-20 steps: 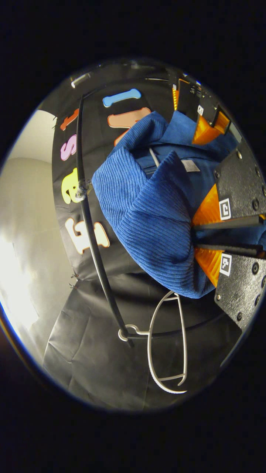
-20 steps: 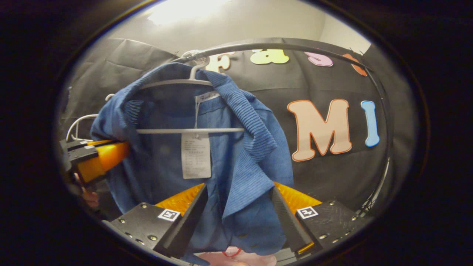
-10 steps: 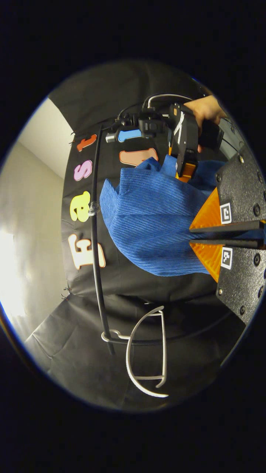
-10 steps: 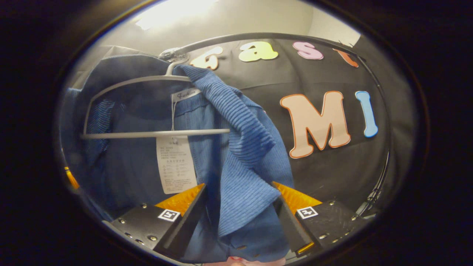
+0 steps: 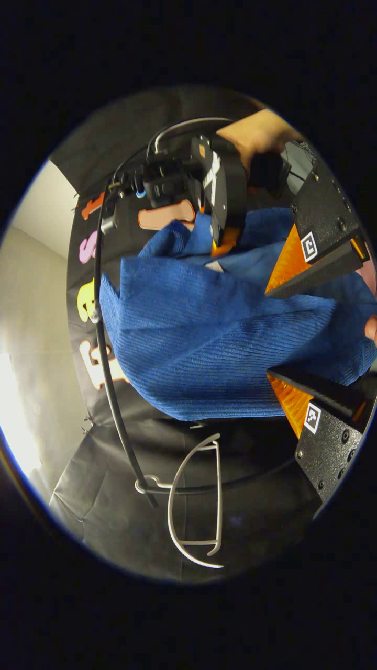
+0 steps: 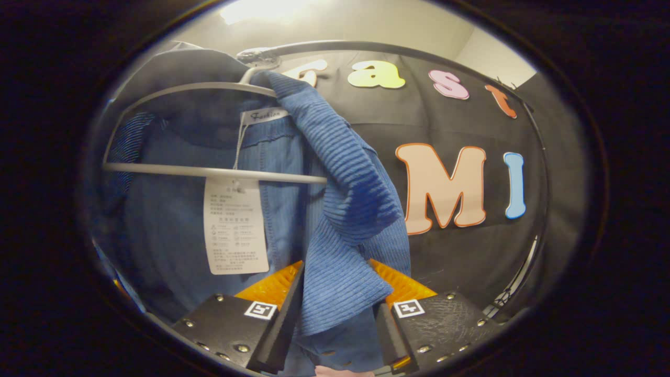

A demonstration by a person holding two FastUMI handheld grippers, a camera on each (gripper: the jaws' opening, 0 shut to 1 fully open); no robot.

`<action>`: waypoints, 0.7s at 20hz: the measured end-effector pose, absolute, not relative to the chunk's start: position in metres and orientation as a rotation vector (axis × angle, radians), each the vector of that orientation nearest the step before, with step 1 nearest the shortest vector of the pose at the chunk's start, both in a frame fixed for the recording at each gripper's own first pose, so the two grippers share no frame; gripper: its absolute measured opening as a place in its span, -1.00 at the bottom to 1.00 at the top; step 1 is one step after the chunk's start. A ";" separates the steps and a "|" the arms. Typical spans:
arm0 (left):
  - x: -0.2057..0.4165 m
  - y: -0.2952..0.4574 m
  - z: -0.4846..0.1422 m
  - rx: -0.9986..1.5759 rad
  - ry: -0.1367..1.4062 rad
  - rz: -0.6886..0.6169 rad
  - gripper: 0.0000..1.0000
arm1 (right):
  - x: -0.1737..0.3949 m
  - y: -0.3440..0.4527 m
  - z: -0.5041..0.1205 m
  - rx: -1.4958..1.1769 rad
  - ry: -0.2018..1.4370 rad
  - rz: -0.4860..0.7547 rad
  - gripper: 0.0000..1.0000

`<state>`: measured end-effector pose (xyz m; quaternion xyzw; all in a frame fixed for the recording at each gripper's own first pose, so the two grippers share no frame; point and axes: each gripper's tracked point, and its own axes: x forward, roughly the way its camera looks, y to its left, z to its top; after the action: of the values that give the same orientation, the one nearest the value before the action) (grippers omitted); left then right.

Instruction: Grasp the clothes on the hanger with both hands and then place them into the laundry hamper below.

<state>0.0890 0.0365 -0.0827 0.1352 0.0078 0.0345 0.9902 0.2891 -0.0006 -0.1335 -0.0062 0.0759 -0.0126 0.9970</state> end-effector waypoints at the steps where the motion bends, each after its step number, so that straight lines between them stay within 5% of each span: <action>1: 0.098 0.039 -0.081 0.262 0.016 0.084 0.63 | 0.290 -0.008 -0.131 -0.029 0.155 -0.035 0.34; 2: 0.106 0.044 -0.080 0.264 0.020 0.102 0.70 | 0.295 -0.010 -0.130 -0.039 0.164 -0.043 0.34; 4: 0.121 0.046 -0.080 0.268 0.041 0.099 0.64 | 0.301 -0.008 -0.135 -0.013 0.182 -0.037 -0.19; 7: 0.135 0.042 -0.069 0.237 0.014 0.037 -0.34 | 0.297 -0.007 -0.126 0.023 0.176 -0.027 -0.98; 9: 0.127 0.039 -0.068 0.214 0.049 -0.019 -0.99 | 0.291 -0.014 -0.121 -0.026 0.162 -0.052 -0.89; 14: 0.077 0.011 -0.039 0.099 0.020 -0.266 -1.00 | 0.265 -0.020 -0.101 -0.166 0.108 -0.129 -0.89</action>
<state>0.0774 0.0106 -0.0386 0.0492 0.0101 -0.1325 0.9899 0.2650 -0.0200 -0.1011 -0.0828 0.0541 -0.0644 0.9930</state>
